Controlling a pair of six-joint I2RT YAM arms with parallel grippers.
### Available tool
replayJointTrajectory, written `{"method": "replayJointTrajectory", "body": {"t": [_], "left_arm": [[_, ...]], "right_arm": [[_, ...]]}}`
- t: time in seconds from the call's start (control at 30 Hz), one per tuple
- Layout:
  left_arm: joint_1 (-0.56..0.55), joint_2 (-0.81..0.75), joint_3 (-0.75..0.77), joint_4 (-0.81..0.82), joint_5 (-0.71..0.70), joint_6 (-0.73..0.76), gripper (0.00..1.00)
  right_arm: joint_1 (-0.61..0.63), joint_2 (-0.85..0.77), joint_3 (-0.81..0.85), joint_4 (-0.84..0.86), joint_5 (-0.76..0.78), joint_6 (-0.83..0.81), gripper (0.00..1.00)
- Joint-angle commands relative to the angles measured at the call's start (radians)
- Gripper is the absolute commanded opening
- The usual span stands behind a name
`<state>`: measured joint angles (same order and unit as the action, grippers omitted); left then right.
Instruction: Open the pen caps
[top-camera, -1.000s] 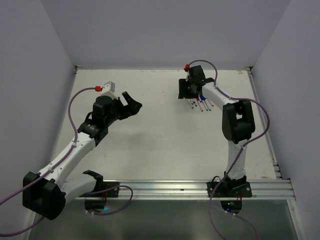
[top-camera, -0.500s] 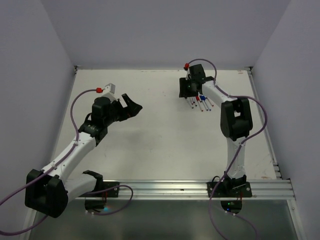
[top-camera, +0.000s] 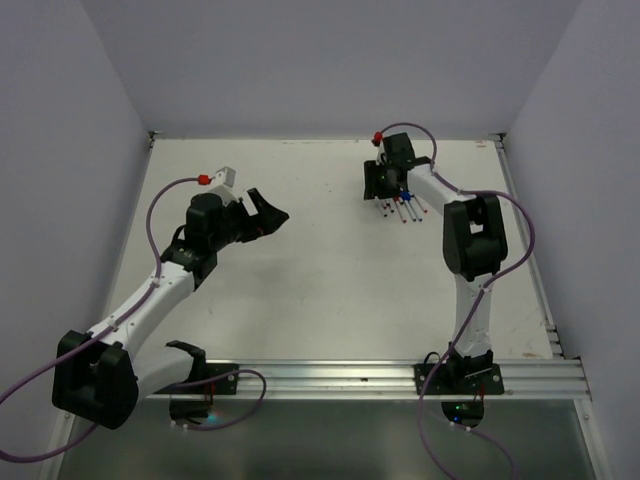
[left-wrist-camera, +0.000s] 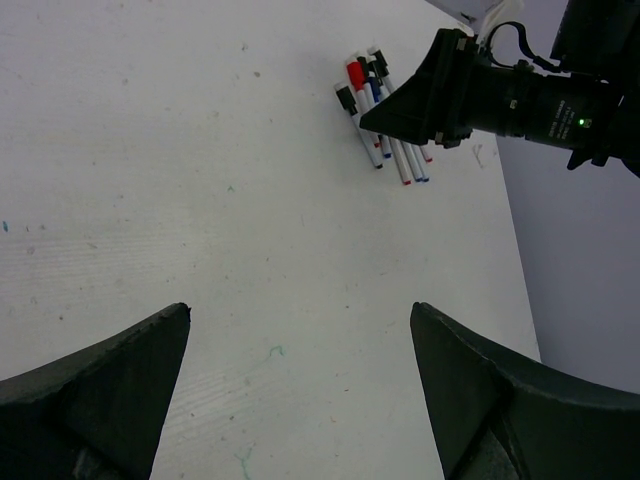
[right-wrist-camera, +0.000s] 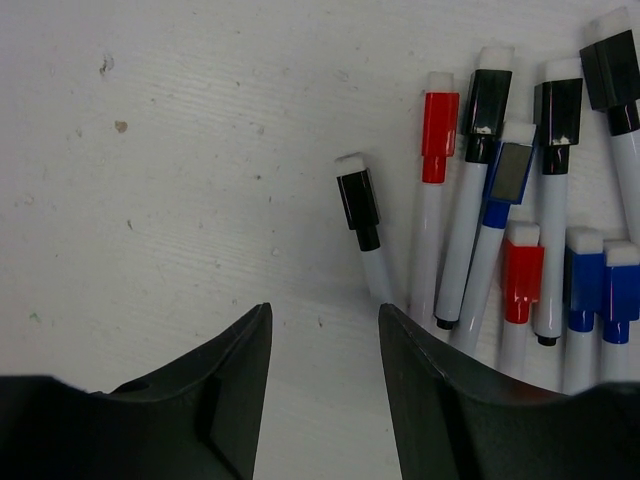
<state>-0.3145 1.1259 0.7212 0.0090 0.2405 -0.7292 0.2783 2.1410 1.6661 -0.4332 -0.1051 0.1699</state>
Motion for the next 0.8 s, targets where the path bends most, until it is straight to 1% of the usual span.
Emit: {"method": "replayJointTrajectory", "body": {"t": [0.0, 0.17, 0.2, 0.4, 0.53, 0.6, 0.77], "left_arm": [[0.008, -0.002, -0.006, 0.055, 0.028, 0.02, 0.94], [0.008, 0.008, -0.012, 0.065, 0.043, 0.016, 0.94], [0.006, 0.009, -0.014, 0.066, 0.046, 0.014, 0.94], [0.008, 0.015, -0.016, 0.074, 0.057, 0.011, 0.94], [0.008, 0.015, -0.014, 0.072, 0.062, 0.01, 0.94], [0.008, 0.014, -0.014, 0.072, 0.063, 0.008, 0.94], [0.008, 0.014, -0.019, 0.077, 0.065, 0.01, 0.94]], "right_arm": [[-0.008, -0.003, -0.003, 0.033, -0.016, -0.024, 0.51], [-0.011, 0.019, 0.015, 0.024, -0.03, -0.03, 0.5], [-0.011, 0.025, 0.015, 0.025, -0.031, -0.03, 0.48], [-0.01, 0.042, 0.0, 0.03, -0.041, -0.03, 0.44], [-0.011, 0.043, -0.012, 0.034, -0.035, -0.03, 0.43], [-0.011, 0.039, -0.017, 0.034, -0.039, -0.03, 0.41], [-0.011, -0.009, -0.054, 0.074, -0.073, -0.033, 0.41]]}}
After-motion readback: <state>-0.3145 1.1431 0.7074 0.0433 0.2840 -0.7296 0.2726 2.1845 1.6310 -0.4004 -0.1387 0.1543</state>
